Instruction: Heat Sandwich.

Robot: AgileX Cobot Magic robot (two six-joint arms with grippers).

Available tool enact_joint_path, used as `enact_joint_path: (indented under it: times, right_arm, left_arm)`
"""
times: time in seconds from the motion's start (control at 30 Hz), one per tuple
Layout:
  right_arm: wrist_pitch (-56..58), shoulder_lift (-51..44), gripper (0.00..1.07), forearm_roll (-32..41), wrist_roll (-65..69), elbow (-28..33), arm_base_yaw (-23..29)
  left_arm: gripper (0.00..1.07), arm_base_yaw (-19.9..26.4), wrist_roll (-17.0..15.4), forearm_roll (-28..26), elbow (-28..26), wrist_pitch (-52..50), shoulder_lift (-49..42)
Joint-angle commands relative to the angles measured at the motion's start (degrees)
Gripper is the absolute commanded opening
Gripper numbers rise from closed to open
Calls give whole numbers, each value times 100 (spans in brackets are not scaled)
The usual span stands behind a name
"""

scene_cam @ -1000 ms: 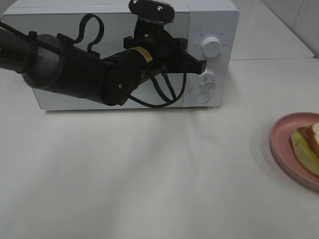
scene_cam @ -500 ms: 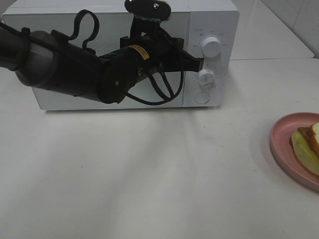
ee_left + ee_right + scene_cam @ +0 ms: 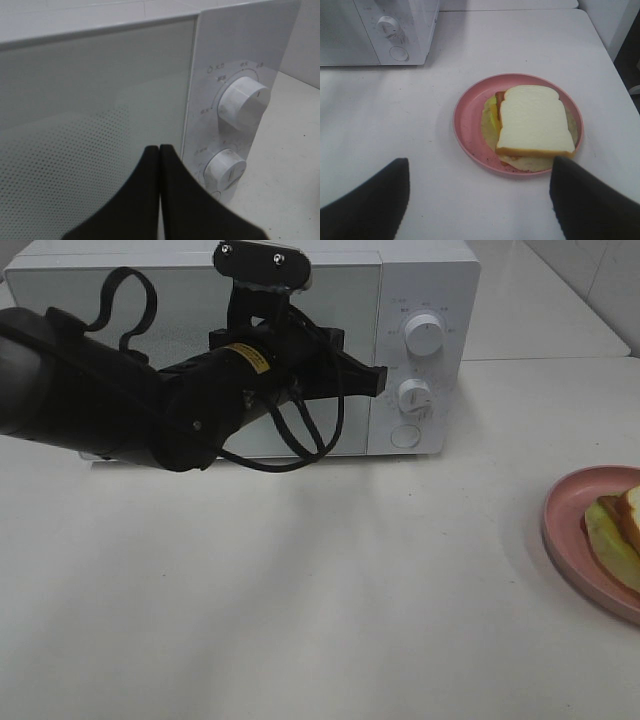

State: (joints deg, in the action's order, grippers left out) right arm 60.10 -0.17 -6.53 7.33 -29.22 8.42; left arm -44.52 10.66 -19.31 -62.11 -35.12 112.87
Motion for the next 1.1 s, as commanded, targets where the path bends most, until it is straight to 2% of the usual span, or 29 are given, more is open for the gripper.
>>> enact_joint_path:
  times: [0.03, 0.13, 0.27, 0.33, 0.37, 0.43, 0.47, 0.53, 0.57, 0.6, 0.67, 0.77, 0.83, 0.9, 0.93, 1.03, 1.1]
  right_arm:
    - [-57, -160, 75, -6, -17, 6, -46]
    - [-57, -160, 75, -6, -17, 6, -46]
    - [-57, -160, 75, -6, -17, 6, -46]
    - [-57, -160, 75, -6, -17, 6, -46]
    - [-57, -160, 75, -6, -17, 6, -46]
    - [-57, -160, 75, -6, -17, 6, -46]
    - [-57, -160, 75, -6, -17, 6, -46]
    - [-57, -160, 75, -6, -17, 6, -46]
    - [-57, -160, 75, -6, -17, 6, -46]
    - [-57, -160, 75, -6, -17, 6, -46]
    - [-57, -160, 75, -6, -17, 6, -46]
    - [-57, -160, 75, -6, -17, 6, -46]
    - [-57, -160, 75, -6, -17, 6, -46]
    - [-57, -160, 75, -6, -17, 6, -46]
    - [-57, -160, 75, -6, -17, 6, -46]
    - [-57, -160, 75, -6, -17, 6, -46]
    - [-57, -160, 75, -6, -17, 6, -46]
  left_arm:
    - [0, -29, 23, -86, 149, -52, -269]
    - [0, -29, 23, -86, 264, -34, -384]
    - [0, -29, 23, -166, 435, 527, -590]
    - [14, -29, 23, -178, 476, 1129, -739]
    - [14, -29, 23, -178, 476, 1129, -739]
    - [34, -29, 23, -172, 476, 1450, -814]
    - [65, -29, 17, -172, 476, 1736, -882]
    - [95, -29, 6, -172, 476, 2097, -957]
    - [95, -29, 6, -172, 476, 2097, -957]
    - [101, -29, 6, -178, 476, 2326, -1003]
    - [99, -29, 17, -143, 476, 2956, -1180]
    - [99, -29, 17, -126, 476, 3312, -1261]
    - [99, -29, 29, 34, 476, 4079, -1387]
    - [99, -23, 29, 126, 476, 4291, -1438]
    - [99, -11, 23, 292, 476, 4905, -1558]
    - [99, -11, 17, 424, 476, 5374, -1673]
    - [99, -11, 0, 596, 476, 6045, -1816]
